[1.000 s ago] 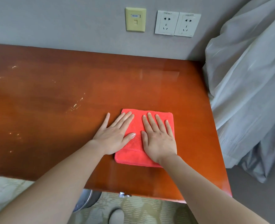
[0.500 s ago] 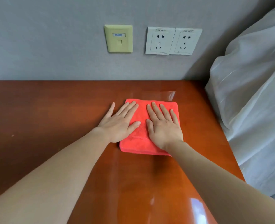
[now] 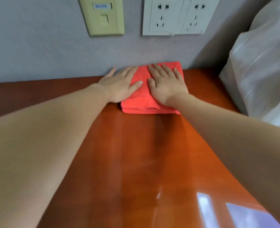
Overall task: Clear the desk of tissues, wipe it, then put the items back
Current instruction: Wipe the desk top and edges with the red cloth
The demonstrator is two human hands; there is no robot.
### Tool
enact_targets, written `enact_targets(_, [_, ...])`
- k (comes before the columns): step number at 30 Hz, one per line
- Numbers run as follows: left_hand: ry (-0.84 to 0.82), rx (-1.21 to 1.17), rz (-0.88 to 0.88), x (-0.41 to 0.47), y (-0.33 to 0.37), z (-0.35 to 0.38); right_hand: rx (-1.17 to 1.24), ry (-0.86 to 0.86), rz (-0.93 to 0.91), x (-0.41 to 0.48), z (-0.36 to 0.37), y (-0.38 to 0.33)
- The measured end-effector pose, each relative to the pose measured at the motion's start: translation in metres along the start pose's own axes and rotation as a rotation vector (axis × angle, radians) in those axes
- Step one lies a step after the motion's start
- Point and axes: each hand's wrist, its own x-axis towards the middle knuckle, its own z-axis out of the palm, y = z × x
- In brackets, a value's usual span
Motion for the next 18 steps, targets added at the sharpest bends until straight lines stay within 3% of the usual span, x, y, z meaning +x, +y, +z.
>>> enact_targets(8, [-0.007, 0.088, -0.064, -0.017, 0.019, -0.003, 0.011, -0.021, 0.023, -0.013, -0.006, -0.006])
enact_targets(18, [-0.036, 0.037, -0.072, -0.134, 0.064, 0.018, 0.006, -0.053, -0.024, -0.133, -0.002, -0.026])
